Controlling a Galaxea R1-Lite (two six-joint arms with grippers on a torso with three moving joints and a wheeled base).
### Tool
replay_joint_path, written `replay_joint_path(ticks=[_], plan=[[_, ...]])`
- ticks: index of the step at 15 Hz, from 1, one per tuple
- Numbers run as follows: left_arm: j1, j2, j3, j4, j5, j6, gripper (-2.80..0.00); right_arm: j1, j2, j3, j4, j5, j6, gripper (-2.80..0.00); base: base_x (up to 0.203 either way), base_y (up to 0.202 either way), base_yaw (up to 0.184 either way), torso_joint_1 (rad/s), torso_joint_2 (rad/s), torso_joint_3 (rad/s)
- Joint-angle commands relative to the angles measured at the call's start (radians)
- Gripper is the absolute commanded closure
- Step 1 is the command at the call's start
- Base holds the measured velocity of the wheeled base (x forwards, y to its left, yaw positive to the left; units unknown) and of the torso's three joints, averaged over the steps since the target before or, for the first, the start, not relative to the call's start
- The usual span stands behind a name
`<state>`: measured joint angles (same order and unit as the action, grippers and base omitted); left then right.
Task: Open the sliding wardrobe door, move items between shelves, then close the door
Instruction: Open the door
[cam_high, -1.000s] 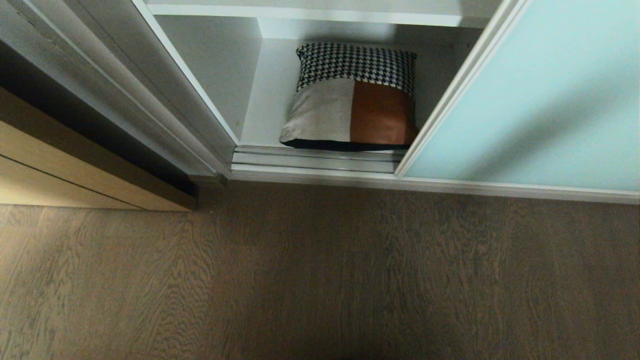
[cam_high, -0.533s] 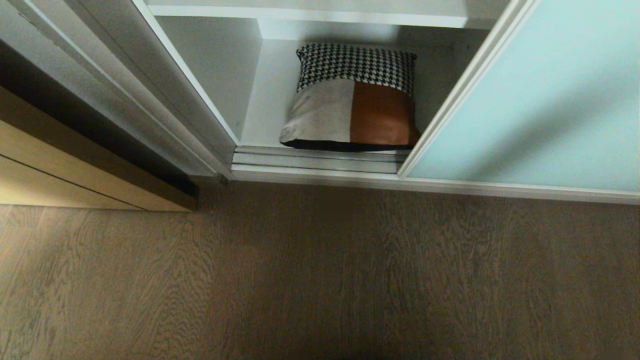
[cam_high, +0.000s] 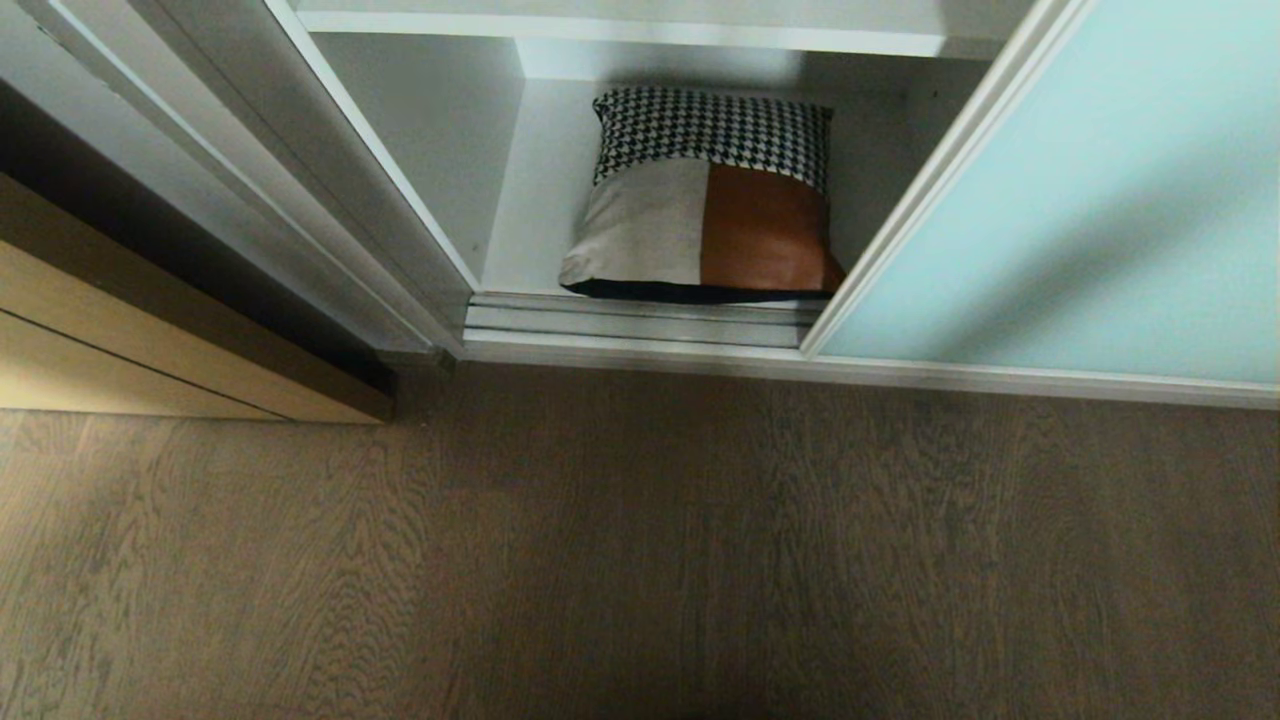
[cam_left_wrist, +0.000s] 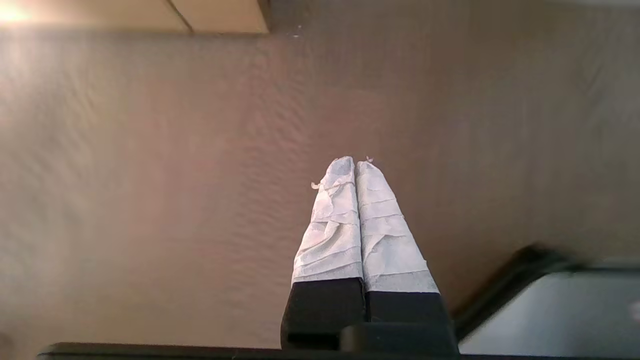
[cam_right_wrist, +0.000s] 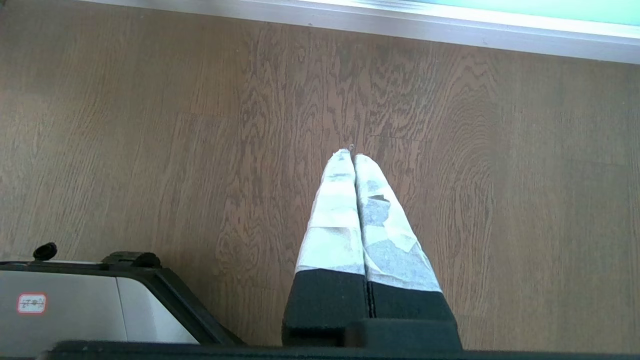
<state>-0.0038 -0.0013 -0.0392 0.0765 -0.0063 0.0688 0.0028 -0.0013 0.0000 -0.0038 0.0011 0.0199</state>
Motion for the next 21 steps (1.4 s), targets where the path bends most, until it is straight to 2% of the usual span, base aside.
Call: replay_joint_path(ticks=[1,3,5,6,8,10,13,15,19,21], plan=[[0.000,0.001,0.015,-0.006,-0.050,0.070,0.00,0.000,0.000,0.002,-0.001,0.000,-0.006,0.00,0.000,0.000,0.000,0.000,0.00,0.000],[0.000,0.001,0.018,-0.011,-0.032,0.018,0.00,0.000,-0.001,0.002,0.006,-0.002,-0.028,0.00,0.000,0.000,0.000,0.000,0.00,0.000],[0.001,0.001,0.018,-0.012,-0.024,0.014,0.00,0.000,-0.001,-0.013,-0.065,-0.005,-0.017,0.00,0.000,0.000,0.000,0.000,0.00,0.000],[0.000,0.001,0.018,-0.012,-0.024,0.014,0.00,0.000,0.000,-0.058,-0.106,0.013,0.003,0.00,0.000,0.000,0.000,0.000,0.00,0.000],[-0.001,0.001,0.018,-0.012,-0.024,0.014,0.00,0.000,0.014,-0.198,-0.085,0.096,0.054,0.00,0.000,0.000,0.000,0.000,0.00,0.000],[-0.001,0.001,0.018,-0.012,-0.024,0.014,0.00,0.000,0.092,-0.378,-0.016,0.188,0.147,0.00,0.000,0.000,0.000,0.000,0.00,0.000],[0.000,0.000,0.018,-0.012,-0.024,0.014,0.00,0.003,0.313,-0.604,-0.010,0.312,0.356,0.00,0.000,0.000,0.000,0.000,0.00,0.000],[-0.001,0.001,0.018,-0.014,-0.024,0.014,0.00,0.009,0.467,-0.702,-0.082,0.394,0.474,0.00,0.000,0.000,0.000,0.000,0.00,0.000],[0.000,0.001,0.018,-0.012,-0.024,0.014,0.00,0.014,0.710,-0.819,-0.352,0.560,0.627,0.00,0.000,0.000,0.000,0.000,0.00,0.000],[0.000,0.001,0.018,-0.014,-0.024,0.014,0.00,0.015,0.790,-0.904,-0.414,0.614,0.704,0.00,0.000,0.000,0.000,0.000,0.00,0.000]])
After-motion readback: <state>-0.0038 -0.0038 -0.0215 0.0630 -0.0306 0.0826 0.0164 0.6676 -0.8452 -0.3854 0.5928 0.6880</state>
